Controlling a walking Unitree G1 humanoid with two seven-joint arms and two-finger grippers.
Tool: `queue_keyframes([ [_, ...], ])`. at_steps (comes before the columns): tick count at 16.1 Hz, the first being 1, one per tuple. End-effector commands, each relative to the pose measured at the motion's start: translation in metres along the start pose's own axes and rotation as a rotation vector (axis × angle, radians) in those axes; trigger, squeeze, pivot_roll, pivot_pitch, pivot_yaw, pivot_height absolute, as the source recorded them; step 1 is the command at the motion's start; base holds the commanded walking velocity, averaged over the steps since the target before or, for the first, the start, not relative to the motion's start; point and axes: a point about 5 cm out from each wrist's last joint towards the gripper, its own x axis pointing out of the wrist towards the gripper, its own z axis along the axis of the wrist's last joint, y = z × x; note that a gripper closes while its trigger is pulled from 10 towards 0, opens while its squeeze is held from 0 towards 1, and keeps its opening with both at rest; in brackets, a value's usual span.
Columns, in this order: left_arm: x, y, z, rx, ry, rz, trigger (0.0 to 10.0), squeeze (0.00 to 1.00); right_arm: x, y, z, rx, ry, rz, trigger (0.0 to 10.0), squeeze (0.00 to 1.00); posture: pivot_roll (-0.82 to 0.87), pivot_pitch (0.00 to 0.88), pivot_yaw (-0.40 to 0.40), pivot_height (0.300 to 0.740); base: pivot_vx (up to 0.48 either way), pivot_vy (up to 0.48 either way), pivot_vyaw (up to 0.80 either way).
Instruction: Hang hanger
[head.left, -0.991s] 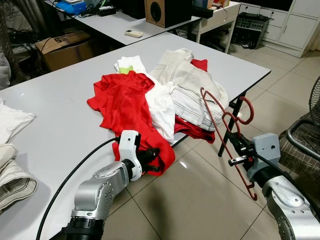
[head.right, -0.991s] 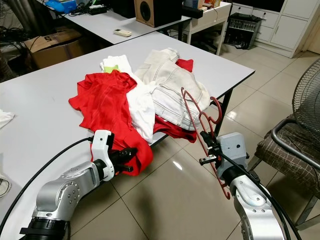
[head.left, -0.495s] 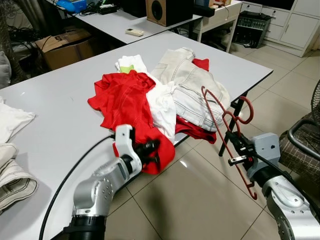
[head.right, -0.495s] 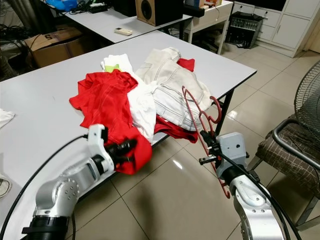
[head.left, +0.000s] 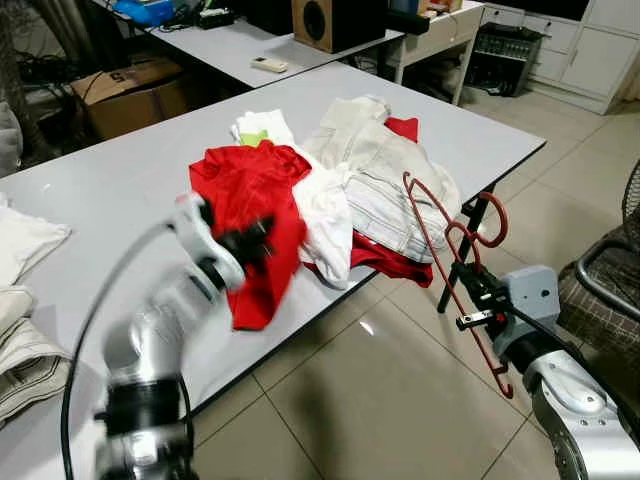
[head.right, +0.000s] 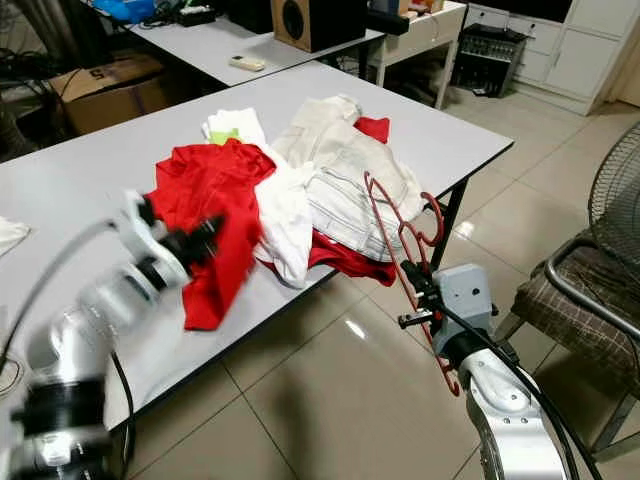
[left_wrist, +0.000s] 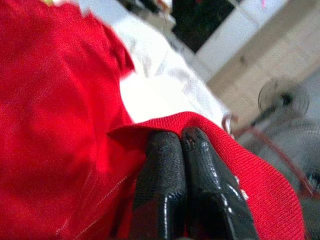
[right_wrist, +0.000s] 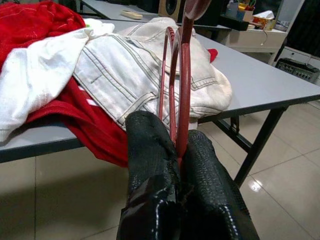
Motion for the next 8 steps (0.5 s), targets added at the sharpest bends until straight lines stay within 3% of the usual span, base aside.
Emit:
queue_keyframes([
  [1,0.002,0.004,0.016,-0.022,-0.049,0.011,0.0,0.0,0.002,-0.001,0.003,0.0,-0.023,-0.008,10.0,0.0,-0.2,0.0,0.077,0.719,0.0,0.0,0.0],
  [4,0.005,0.023,0.036,-0.125,-0.121,0.112,0.0,0.0,0.003,-0.001,0.004,0.0,-0.027,-0.012,10.0,0.0,-0.2,0.0,0.089,0.719,0.0,0.0,0.0],
  [8,-0.009,0.07,0.035,-0.286,-0.208,0.419,0.0,0.0,0.001,-0.001,0.004,0.0,-0.028,-0.019,10.0,0.0,-0.21,0.0,0.094,0.719,0.0,0.0,0.0],
])
